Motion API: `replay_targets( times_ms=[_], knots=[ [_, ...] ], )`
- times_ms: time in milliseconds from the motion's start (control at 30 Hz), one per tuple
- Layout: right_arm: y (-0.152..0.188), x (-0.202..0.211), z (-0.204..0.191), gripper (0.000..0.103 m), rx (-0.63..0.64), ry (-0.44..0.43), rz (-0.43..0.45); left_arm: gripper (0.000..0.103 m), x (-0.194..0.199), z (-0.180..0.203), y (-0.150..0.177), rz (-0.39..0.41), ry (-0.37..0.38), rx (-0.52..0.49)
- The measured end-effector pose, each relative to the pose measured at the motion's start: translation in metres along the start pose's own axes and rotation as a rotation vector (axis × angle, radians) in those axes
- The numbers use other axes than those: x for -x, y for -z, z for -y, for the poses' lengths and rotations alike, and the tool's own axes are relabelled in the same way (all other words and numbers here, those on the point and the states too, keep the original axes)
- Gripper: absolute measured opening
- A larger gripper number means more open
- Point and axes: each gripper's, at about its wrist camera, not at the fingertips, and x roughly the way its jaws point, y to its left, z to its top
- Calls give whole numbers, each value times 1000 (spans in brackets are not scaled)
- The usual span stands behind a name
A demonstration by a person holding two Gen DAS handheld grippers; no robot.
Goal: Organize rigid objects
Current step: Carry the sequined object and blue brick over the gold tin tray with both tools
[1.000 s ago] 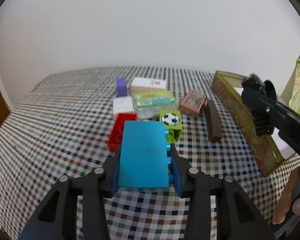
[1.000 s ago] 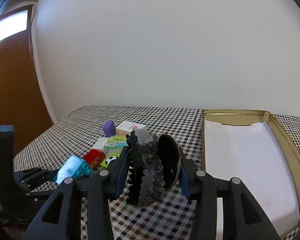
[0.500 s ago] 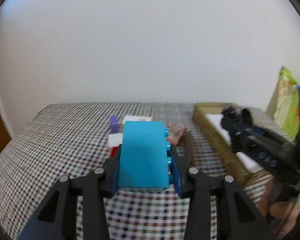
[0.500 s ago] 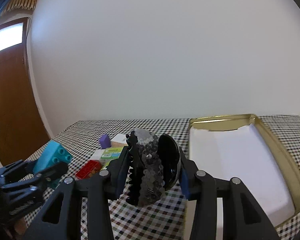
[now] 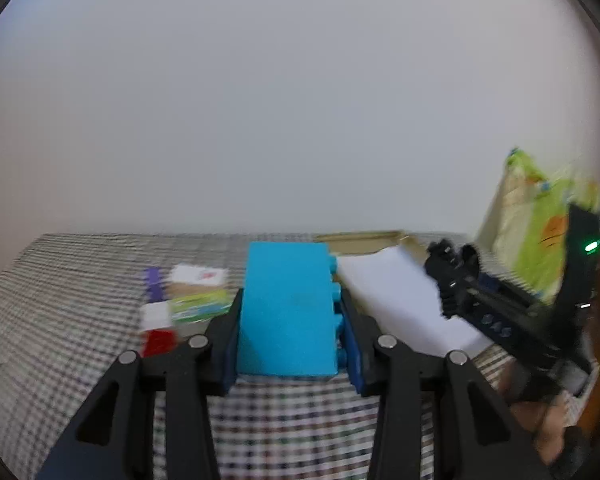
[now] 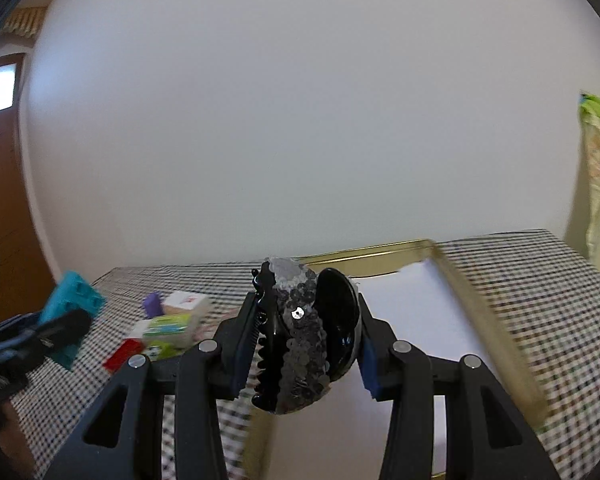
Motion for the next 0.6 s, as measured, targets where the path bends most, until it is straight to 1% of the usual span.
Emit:
replay_targets(
  times_ms=[67, 100, 200, 300, 333, 367, 433, 533, 600],
  knots=[
    [-2, 4, 16, 46, -11, 35, 9, 41, -2, 4, -3, 19, 49, -6],
    [-3, 5, 22, 46, -19, 43, 12, 41, -4, 8, -4, 26, 57, -16],
    [-6, 9, 41, 46, -38, 84, 17, 41, -13, 24, -6, 17, 54, -50],
    [-8, 8, 62, 46, -43, 134, 7, 41, -29, 37, -12, 11, 67, -66],
    [-8, 7, 69, 46, -39, 156, 0, 41, -31, 51, -19, 5, 71, -67],
    [-8, 6, 74, 46, -30, 185, -8, 41, -38, 57, -20, -7, 75, -66],
    [-7, -1, 85, 46, -29, 215, -29, 41, -50, 71, -24, -25, 83, -67],
    [-5, -15, 95, 46, -16, 268, -80, 41, -74, 93, -23, -69, 65, -98],
    [-3, -22, 97, 46, -39, 249, -111, 41, -89, 103, -22, -100, 53, -109]
  ],
)
